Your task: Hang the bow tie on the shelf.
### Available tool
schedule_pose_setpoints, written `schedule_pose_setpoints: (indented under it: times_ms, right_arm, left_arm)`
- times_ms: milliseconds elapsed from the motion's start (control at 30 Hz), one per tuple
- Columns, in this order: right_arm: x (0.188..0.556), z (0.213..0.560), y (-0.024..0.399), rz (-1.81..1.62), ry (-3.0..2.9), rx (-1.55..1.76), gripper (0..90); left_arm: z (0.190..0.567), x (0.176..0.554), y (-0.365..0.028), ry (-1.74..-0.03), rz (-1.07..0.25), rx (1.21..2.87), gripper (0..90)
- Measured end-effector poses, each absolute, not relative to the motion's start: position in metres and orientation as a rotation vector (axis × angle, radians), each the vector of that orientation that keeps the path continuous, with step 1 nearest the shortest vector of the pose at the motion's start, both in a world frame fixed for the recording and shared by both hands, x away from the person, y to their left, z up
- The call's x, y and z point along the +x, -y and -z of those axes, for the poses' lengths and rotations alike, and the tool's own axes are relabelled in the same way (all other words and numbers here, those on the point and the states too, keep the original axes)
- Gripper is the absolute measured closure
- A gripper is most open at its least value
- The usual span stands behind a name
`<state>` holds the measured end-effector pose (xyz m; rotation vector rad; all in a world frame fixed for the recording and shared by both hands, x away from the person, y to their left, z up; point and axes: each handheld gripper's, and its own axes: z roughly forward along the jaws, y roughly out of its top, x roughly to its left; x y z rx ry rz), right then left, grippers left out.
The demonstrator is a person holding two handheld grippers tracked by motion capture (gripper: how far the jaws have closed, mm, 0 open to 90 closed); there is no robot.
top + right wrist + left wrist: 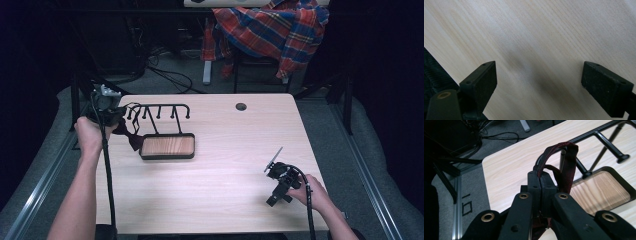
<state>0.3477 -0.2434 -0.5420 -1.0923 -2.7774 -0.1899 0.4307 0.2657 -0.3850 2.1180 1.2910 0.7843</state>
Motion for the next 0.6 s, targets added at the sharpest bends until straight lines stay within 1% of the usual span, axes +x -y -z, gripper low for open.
schedule_pose_setpoints:
  times_ms: [400,600]
  right_arm:
    - [0.347,0.541,0.243,0.182,2.771,-1.094,13.0]
    - [0.347,0.542,0.243,0.183,2.767,-1.090,13.0]
  left_arm:
    - [0.397,0.446,-0.275,-1.368,-0.789,2.139,88.4]
    - [0.407,0.450,-0.279,-1.393,-0.761,2.146,88.2]
